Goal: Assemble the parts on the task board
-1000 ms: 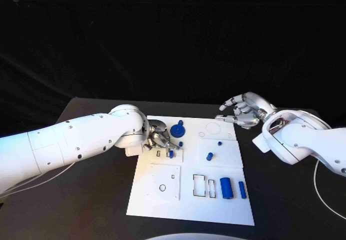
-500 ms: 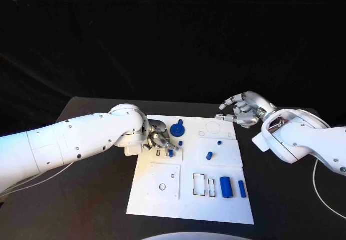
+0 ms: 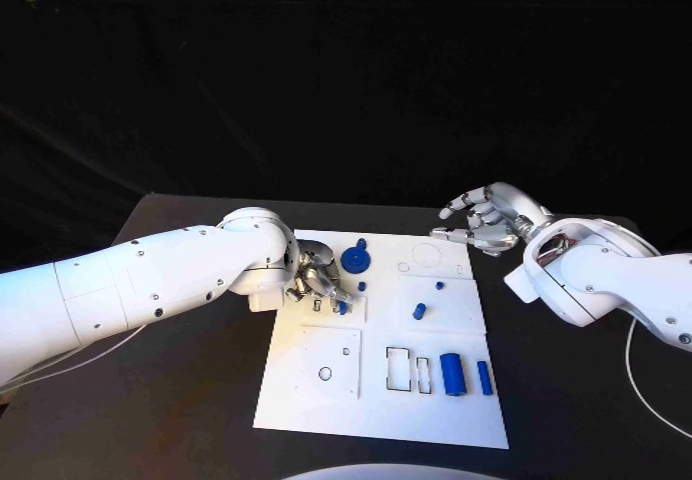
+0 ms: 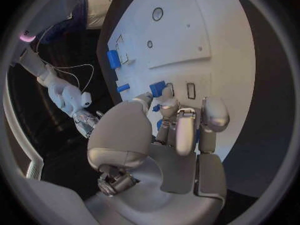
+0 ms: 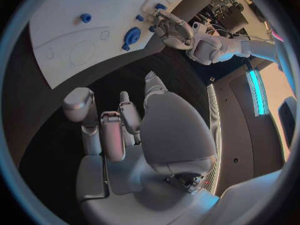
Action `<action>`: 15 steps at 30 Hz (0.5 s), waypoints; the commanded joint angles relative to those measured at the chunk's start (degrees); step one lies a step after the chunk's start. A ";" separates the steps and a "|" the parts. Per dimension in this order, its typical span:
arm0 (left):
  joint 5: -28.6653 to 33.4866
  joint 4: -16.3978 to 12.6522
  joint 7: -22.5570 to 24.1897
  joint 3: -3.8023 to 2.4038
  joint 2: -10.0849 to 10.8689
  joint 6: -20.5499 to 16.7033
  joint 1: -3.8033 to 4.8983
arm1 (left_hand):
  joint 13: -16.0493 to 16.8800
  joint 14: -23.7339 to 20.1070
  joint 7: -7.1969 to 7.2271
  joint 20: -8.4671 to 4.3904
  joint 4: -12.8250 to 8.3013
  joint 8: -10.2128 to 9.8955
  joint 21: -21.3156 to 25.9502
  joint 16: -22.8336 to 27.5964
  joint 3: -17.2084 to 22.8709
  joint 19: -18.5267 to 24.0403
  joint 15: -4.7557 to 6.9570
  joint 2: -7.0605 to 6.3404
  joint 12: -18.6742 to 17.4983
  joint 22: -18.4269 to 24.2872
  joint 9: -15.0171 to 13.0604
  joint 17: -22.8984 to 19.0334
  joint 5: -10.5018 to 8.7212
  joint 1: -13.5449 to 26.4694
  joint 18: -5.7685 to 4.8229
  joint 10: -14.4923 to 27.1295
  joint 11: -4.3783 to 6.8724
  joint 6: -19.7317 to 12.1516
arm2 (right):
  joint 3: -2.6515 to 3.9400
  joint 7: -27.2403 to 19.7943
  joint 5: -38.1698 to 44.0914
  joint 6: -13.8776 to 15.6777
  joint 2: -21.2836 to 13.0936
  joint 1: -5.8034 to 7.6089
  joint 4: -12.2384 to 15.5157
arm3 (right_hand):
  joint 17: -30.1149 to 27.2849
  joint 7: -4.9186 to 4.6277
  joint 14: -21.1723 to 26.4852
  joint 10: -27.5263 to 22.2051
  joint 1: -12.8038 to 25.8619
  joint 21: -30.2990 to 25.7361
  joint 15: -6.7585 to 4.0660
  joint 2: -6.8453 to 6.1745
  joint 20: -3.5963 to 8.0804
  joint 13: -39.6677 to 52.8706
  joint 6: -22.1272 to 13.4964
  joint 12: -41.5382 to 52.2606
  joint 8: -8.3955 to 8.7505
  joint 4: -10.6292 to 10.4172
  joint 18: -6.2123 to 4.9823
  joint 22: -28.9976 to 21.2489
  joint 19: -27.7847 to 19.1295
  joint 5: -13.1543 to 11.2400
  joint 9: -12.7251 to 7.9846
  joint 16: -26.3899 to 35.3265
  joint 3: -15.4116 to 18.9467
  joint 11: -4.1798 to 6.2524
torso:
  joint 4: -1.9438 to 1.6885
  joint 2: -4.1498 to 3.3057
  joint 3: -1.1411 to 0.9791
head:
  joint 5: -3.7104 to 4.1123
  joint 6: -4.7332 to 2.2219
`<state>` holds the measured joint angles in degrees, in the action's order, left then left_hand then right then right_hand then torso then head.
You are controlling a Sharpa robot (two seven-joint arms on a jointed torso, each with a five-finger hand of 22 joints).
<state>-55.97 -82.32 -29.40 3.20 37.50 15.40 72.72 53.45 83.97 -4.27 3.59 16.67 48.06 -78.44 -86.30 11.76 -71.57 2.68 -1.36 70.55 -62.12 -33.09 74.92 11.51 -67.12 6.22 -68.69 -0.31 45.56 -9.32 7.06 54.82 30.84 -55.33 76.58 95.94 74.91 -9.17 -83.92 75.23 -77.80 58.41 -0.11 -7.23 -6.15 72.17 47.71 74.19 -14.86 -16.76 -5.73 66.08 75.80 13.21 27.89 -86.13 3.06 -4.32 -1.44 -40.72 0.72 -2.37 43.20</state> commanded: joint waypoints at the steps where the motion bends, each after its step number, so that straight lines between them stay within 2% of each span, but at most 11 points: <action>1: 0.43 -0.18 0.06 -0.02 -0.10 1.49 0.04 | -0.04 2.96 0.41 -0.06 -0.04 0.29 -0.22 0.09 0.69 0.21 0.55 0.06 -0.22 -0.04 -0.12 4.62 0.18 -1.01 -0.51 -0.15 0.36 -0.10 | 0.00 0.04 0.23 -0.04 0.13 -0.09 -0.08 | 2.90 0.25 -3.30 -0.25 0.12 -0.33 0.08 0.60 0.19 -0.04 0.13 -0.11 -0.21 -0.03 -1.06 -0.08 -0.36 -0.01 0.07 0.28 0.13 0.13 | -0.01 -0.02 0.00 | -0.06 0.08; 7: 1.84 -0.12 0.26 -0.02 -0.11 1.38 0.03 | -0.18 2.97 0.58 -0.19 -0.08 0.27 -0.30 0.10 4.53 0.28 0.71 -0.57 -0.29 -0.20 -0.55 4.66 0.18 -4.31 -0.52 -0.13 0.54 -0.29 | -0.01 0.08 0.21 -0.09 0.24 -0.18 -0.17 | 2.91 0.27 -3.30 -0.18 0.06 -0.33 0.06 0.72 0.21 -0.03 0.15 -0.07 -0.30 -0.01 -1.05 -0.06 -0.32 -0.02 0.10 0.29 0.07 0.16 | -0.02 0.02 -0.03 | -0.18 0.10; 11: 4.37 0.01 0.52 -0.03 -0.07 0.43 0.03 | -2.65 2.68 0.43 -0.18 -0.27 -0.11 0.06 0.42 9.69 1.01 0.65 -1.35 -1.93 0.56 -0.82 3.96 0.22 -6.46 -0.36 1.55 0.44 -0.93 | -0.01 0.18 0.20 -0.02 0.29 -0.21 -0.26 | 2.92 0.30 -3.31 -0.13 -0.08 -0.38 0.03 0.84 0.23 -0.03 0.15 -0.05 -0.38 0.02 -1.06 -0.08 -0.31 -0.02 0.11 0.30 0.00 0.18 | -0.04 0.03 0.00 | -0.20 0.02; 15: 6.99 0.08 0.67 -0.04 0.07 -0.55 0.03 | -3.28 2.63 0.34 -0.16 -0.75 -0.04 0.16 0.45 15.32 1.23 0.63 -2.57 -2.42 0.70 -1.26 3.92 0.15 -7.97 -0.31 1.72 0.40 -1.22 | -0.01 0.21 0.20 0.09 0.35 -0.23 -0.31 | 2.92 0.30 -3.31 -0.13 -0.08 -0.38 0.03 0.84 0.23 -0.03 0.15 -0.05 -0.38 0.02 -1.06 -0.08 -0.31 -0.02 0.11 0.30 0.00 0.18 | 0.02 0.03 -0.01 | -0.25 0.02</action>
<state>-52.90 -82.19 -29.28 3.18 37.56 15.53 72.72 50.19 83.94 -4.17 3.47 17.10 47.68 -78.44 -86.08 25.63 -70.83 3.08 -4.17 68.33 -61.42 -33.87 74.91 11.26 -74.17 6.21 -67.25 0.09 44.62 -9.33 7.14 54.81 30.86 -55.05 76.39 95.65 74.91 -9.17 -83.92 75.24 -78.04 58.41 -0.12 -7.00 -6.16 72.17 47.71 74.19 -14.86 -16.76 -5.73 66.03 75.80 13.21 27.93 -86.13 3.06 -4.32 -1.47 -40.70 0.72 -2.60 43.23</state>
